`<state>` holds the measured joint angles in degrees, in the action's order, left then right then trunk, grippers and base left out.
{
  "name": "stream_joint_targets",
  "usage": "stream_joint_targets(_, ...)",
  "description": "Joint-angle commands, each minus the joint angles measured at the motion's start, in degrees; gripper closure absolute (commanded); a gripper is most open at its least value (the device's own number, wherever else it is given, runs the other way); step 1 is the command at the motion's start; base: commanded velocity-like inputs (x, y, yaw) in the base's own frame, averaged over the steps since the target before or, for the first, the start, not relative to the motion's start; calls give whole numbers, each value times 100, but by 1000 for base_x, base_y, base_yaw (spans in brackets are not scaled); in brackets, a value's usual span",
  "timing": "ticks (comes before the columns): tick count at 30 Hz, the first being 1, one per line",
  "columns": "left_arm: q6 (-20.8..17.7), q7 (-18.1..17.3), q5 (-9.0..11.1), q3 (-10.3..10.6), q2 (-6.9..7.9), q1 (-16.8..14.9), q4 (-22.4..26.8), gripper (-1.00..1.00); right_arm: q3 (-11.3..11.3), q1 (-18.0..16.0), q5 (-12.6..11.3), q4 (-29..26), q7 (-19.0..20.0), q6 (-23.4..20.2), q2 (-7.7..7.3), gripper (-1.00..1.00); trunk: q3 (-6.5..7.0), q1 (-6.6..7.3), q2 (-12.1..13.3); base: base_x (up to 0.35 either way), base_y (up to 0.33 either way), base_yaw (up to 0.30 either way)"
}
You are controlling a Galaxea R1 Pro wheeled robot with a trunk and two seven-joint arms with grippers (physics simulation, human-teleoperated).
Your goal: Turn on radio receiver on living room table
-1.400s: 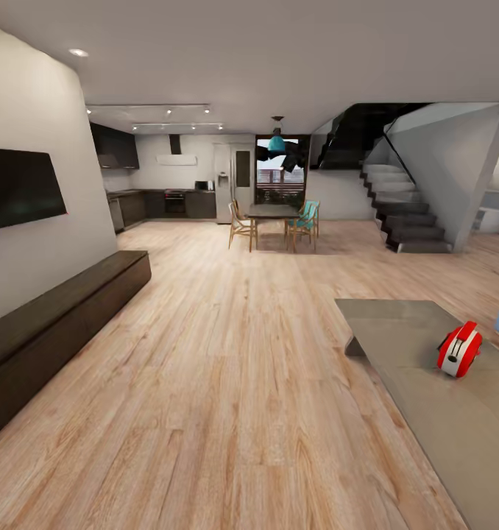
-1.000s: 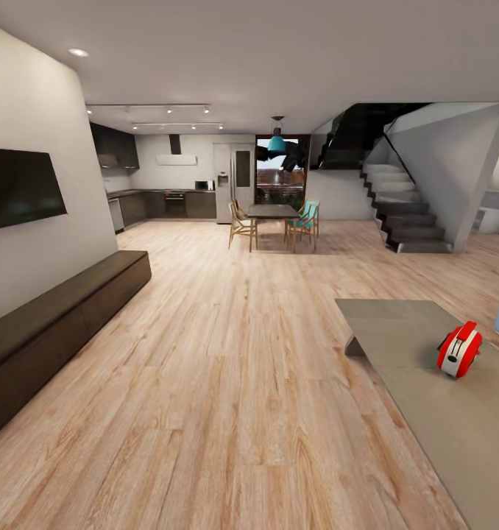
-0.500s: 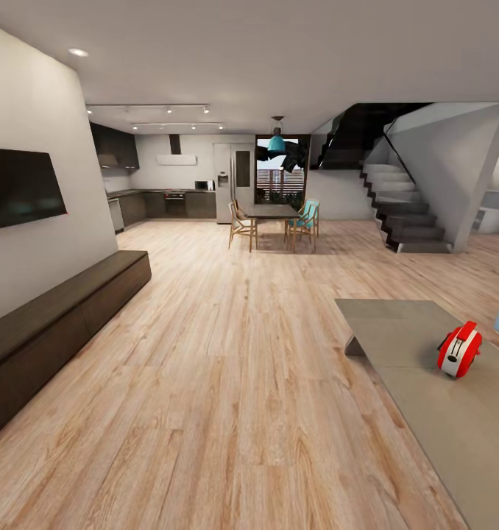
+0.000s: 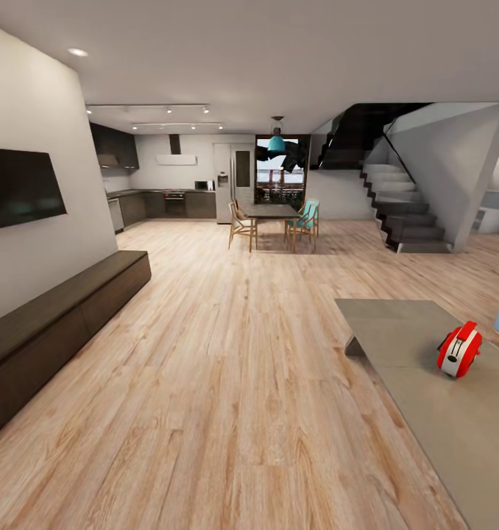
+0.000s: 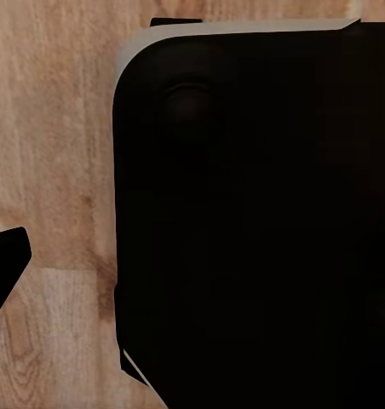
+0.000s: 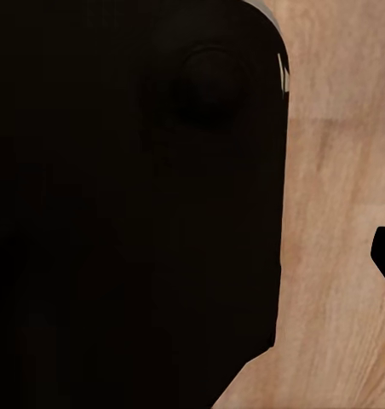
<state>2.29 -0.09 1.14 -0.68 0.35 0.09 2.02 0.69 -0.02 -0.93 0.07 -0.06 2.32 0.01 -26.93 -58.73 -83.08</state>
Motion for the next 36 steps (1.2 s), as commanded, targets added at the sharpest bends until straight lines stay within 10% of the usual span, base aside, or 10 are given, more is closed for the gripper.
stream_joint_targets(1, 0, 0, 0, 0, 0, 0, 0, -100, 0, 0, -1, 0, -1, 1, 0, -100, 0, 0, 0, 0, 0, -70)
stream_joint_targets(36, 0, 0, 3, -2, 0, 0, 0, -100, -6, 1, -3, 2, 5, 15, -2, -100, 0, 0, 0, 0, 0, -224)
